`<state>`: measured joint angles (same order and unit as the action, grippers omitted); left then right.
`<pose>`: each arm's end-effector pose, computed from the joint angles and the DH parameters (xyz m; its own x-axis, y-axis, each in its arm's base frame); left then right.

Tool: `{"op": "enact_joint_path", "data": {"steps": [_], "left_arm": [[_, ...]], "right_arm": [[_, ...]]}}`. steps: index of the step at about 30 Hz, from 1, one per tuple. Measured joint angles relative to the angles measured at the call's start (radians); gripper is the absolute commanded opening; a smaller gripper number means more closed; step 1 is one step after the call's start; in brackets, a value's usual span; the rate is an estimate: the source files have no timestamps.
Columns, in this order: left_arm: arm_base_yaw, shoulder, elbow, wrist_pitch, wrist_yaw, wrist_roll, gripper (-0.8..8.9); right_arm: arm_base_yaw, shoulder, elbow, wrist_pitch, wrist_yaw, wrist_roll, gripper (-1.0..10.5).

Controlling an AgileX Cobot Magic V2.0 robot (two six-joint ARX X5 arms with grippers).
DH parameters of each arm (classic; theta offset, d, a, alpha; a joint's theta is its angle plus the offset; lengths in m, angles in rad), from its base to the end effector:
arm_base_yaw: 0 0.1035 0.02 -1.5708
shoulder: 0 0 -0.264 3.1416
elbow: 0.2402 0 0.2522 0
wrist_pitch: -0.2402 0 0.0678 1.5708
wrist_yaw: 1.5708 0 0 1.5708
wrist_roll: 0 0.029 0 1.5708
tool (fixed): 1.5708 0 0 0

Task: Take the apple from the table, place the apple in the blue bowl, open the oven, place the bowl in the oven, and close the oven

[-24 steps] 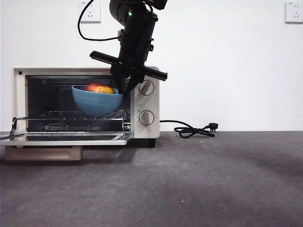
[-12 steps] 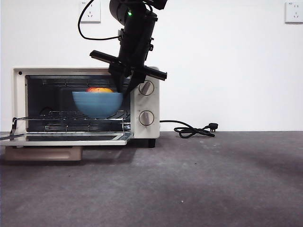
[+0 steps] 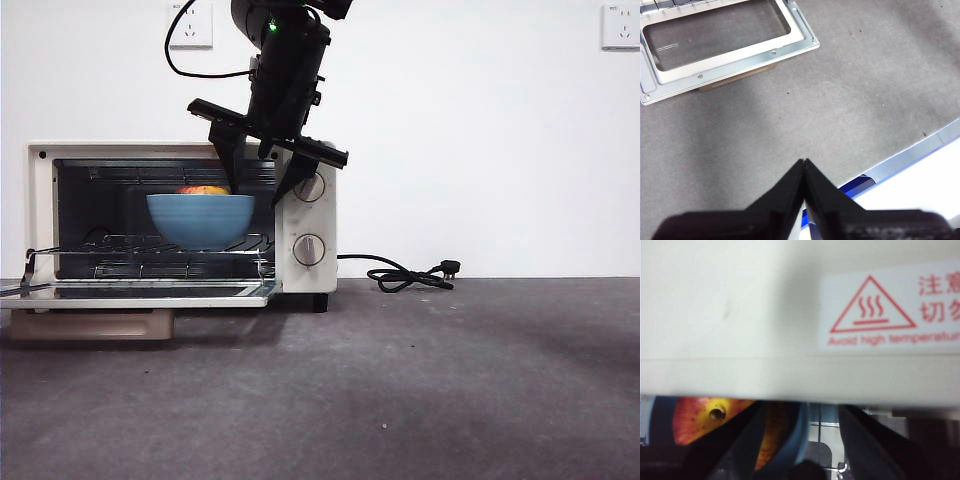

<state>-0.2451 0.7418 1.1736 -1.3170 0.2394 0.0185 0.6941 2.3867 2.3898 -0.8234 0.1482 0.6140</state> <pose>0.0793 -0.0269 0.3646 0.5392 -0.3793 -0.7520 0.3952 0.9024 -0.1718 0.4046 0.3312 0.2746 0.6129 0.3180 -0.7233 -0.1300 0.9435 0.3047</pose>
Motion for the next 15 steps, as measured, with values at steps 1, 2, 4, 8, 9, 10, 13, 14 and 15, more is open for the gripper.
{"op": "enact_joint_path", "data": {"steps": [1, 2, 4, 8, 9, 10, 13, 14, 15], "left_arm": [[0.000, 0.000, 0.000, 0.000, 0.000, 0.000, -0.05], [0.000, 0.000, 0.000, 0.000, 0.000, 0.000, -0.05], [0.000, 0.000, 0.000, 0.000, 0.000, 0.000, -0.05], [0.000, 0.000, 0.000, 0.000, 0.000, 0.000, -0.05], [0.000, 0.000, 0.000, 0.000, -0.001, 0.000, -0.05], [0.000, 0.000, 0.000, 0.000, -0.001, 0.000, -0.05], [0.000, 0.000, 0.000, 0.000, -0.001, 0.000, -0.05], [0.000, 0.000, 0.000, 0.000, -0.002, 0.000, -0.05], [0.000, 0.000, 0.000, 0.000, -0.002, 0.000, -0.05]], "right_arm": [[0.000, 0.000, 0.000, -0.007, 0.000, 0.000, 2.4], [0.000, 0.000, 0.000, -0.019, 0.000, 0.000, 2.4], [0.000, 0.000, 0.000, -0.030, 0.000, -0.004, 2.4], [0.002, -0.004, 0.000, -0.061, 0.003, -0.021, 2.4], [0.002, -0.006, 0.000, -0.066, 0.006, -0.028, 2.4], [0.004, -0.008, 0.000, -0.068, 0.010, -0.037, 2.4], [0.008, -0.033, 0.000, -0.080, 0.031, -0.073, 2.4], [0.010, -0.047, 0.000, -0.090, 0.036, -0.086, 2.4], [0.012, -0.063, 0.000, -0.099, 0.039, -0.096, 2.4]]}}
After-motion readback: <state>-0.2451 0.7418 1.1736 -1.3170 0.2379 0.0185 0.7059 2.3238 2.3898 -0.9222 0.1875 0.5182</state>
